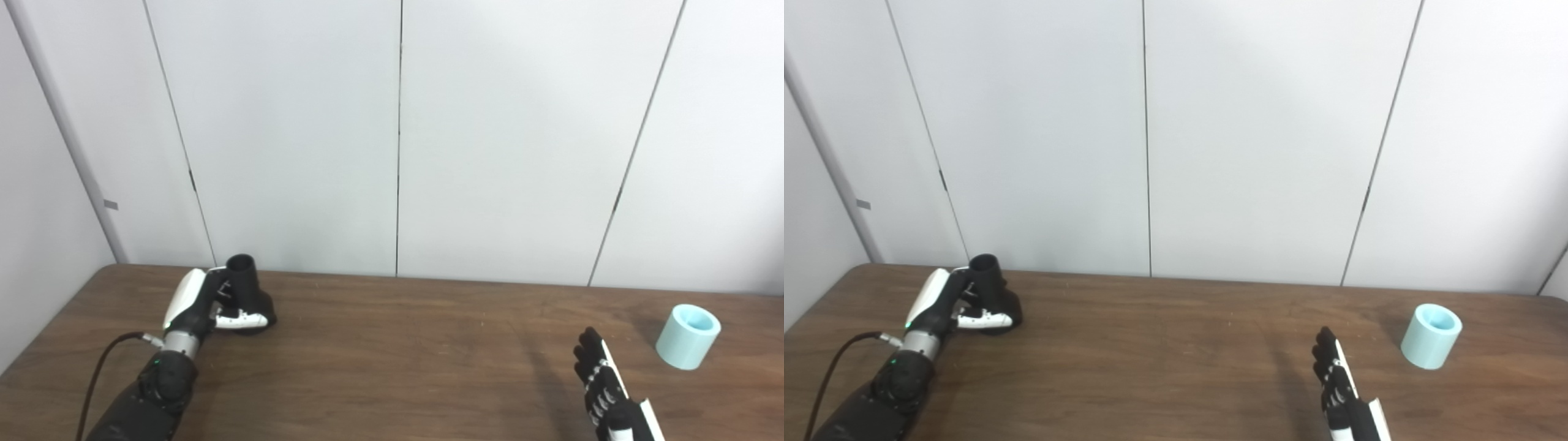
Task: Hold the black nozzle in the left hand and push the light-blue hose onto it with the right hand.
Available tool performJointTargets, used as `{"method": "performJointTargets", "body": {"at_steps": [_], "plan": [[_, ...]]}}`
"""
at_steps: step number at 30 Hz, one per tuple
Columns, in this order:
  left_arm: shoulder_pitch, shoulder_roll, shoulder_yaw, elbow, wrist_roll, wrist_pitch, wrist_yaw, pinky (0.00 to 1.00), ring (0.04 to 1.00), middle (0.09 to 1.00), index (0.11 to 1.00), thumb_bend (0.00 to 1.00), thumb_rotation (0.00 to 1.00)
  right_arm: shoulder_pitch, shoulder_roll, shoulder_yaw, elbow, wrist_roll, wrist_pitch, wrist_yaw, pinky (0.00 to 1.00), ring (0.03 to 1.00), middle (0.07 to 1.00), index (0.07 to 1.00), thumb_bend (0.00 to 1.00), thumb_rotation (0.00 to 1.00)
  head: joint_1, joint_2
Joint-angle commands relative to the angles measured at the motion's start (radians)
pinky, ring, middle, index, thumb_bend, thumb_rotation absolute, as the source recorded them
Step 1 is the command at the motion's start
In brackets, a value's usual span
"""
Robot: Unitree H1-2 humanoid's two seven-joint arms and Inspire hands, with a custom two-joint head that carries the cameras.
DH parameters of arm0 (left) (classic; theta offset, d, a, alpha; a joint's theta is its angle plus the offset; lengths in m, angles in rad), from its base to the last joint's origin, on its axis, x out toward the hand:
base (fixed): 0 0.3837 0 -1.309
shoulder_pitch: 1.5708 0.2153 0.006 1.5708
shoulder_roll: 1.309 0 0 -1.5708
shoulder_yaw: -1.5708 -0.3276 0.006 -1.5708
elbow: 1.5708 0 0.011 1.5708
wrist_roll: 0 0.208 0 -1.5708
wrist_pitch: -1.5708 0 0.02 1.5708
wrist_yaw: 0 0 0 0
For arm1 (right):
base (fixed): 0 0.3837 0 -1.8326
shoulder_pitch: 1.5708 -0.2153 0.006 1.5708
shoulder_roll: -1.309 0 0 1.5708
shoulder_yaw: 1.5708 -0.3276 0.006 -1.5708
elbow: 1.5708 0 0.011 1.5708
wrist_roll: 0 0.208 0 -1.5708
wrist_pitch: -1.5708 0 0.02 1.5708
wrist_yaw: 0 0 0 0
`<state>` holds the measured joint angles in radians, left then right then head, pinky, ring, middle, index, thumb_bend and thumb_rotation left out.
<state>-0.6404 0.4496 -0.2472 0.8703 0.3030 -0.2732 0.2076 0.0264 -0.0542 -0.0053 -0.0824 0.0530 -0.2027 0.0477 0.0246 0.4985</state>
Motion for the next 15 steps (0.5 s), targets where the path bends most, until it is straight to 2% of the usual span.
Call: {"method": "performJointTargets", "body": {"at_steps": [1,5,9,12,15], "plan": [[0.1,-0.075,-0.083,-0.054,0.057,0.094,-0.146,0.13,0.203,0.272,0.469,0.52,0.09,0.072,0.027,0.02,0.048,-0.006,0.001,-0.001,1.0,1.0,1.0,1.0,0.72,0.97,-0.003,0.003],[0.137,-0.095,-0.158,-0.194,0.06,0.198,-0.28,0.12,0.191,0.263,0.469,0.52,0.09,0.072,0.028,0.022,0.041,-0.01,0.009,-0.002,1.0,1.0,1.0,1.0,0.72,0.97,-0.014,0.011],[0.163,-0.121,-0.203,-0.285,0.035,0.277,-0.39,0.13,0.196,0.267,0.469,0.51,0.1,0.075,0.032,0.026,0.026,-0.017,0.022,-0.006,1.0,1.0,1.0,1.0,0.72,0.97,-0.026,0.021],[0.193,-0.16,-0.21,-0.321,-0.008,0.29,-0.43,0.13,0.201,0.27,0.469,0.51,0.1,0.075,0.036,0.028,0.019,-0.022,0.031,-0.009,1.0,1.0,1.0,1.0,0.72,0.97,-0.04,0.028],[0.224,-0.193,-0.218,-0.363,-0.036,0.294,-0.436,0.14,0.204,0.262,0.469,0.51,0.1,0.074,0.042,0.031,0.01,-0.03,0.042,-0.012,1.0,1.0,1.0,1.0,0.72,0.97,-0.058,0.033]]}}
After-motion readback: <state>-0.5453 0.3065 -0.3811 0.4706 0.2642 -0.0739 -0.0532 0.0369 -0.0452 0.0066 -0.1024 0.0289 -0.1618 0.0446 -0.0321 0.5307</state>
